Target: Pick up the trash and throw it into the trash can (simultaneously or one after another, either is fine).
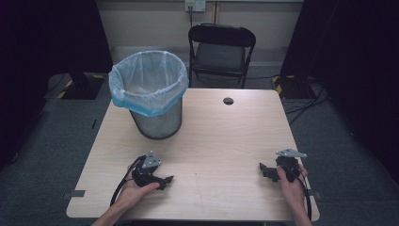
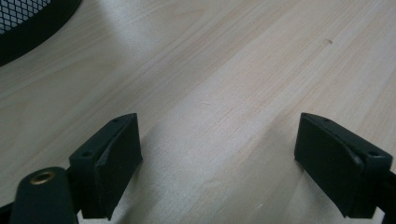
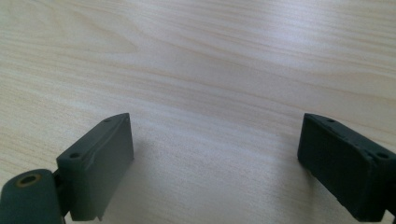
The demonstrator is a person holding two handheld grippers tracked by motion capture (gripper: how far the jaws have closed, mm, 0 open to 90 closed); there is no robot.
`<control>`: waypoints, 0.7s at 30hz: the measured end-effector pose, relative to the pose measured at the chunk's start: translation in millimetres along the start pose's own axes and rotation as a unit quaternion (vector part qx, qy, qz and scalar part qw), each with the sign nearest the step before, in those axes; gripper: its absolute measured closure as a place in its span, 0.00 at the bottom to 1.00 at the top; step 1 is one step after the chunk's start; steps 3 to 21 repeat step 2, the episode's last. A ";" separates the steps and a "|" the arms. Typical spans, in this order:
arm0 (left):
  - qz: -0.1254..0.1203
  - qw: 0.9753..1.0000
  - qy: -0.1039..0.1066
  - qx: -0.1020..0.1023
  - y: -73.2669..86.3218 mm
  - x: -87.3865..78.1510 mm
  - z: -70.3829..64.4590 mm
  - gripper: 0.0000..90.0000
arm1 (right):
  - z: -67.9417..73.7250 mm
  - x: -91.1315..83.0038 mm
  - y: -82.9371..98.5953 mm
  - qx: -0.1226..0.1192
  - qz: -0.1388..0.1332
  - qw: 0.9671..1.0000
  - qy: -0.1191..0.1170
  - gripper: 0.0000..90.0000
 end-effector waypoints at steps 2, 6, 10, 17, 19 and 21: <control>0.000 1.000 0.000 0.000 0.0 0.0 0.0 0.16 | 0.1 -0.1 0.0 0.000 0.000 1.000 0.000 0.11; 0.000 1.000 0.000 0.000 0.0 0.0 0.0 0.16 | 0.1 -0.1 0.0 0.000 0.000 1.000 0.000 0.11; 0.000 1.000 0.000 0.000 0.0 0.0 0.0 0.16 | 0.1 -0.1 0.0 0.000 0.000 1.000 0.000 0.11; 0.000 1.000 0.000 0.000 0.0 0.0 0.0 0.16 | 0.1 -0.1 0.0 0.000 0.000 1.000 0.000 0.11; 0.000 1.000 0.000 0.000 0.0 0.0 0.0 0.16 | 0.1 -0.1 0.0 0.000 0.000 1.000 0.000 0.11; 0.000 1.000 0.000 0.000 0.0 0.0 0.0 0.16 | 0.1 -0.1 0.0 0.000 0.000 1.000 0.000 0.11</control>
Point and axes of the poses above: each handheld gripper's, and its own axes: x roughly forward along the jaws, y roughly out of its underside, z roughly to its left, the point moved 2 cm from there along x, roughly forward along the jaws, and after that the axes turned 2 degrees about -y, right-handed, at the moved point
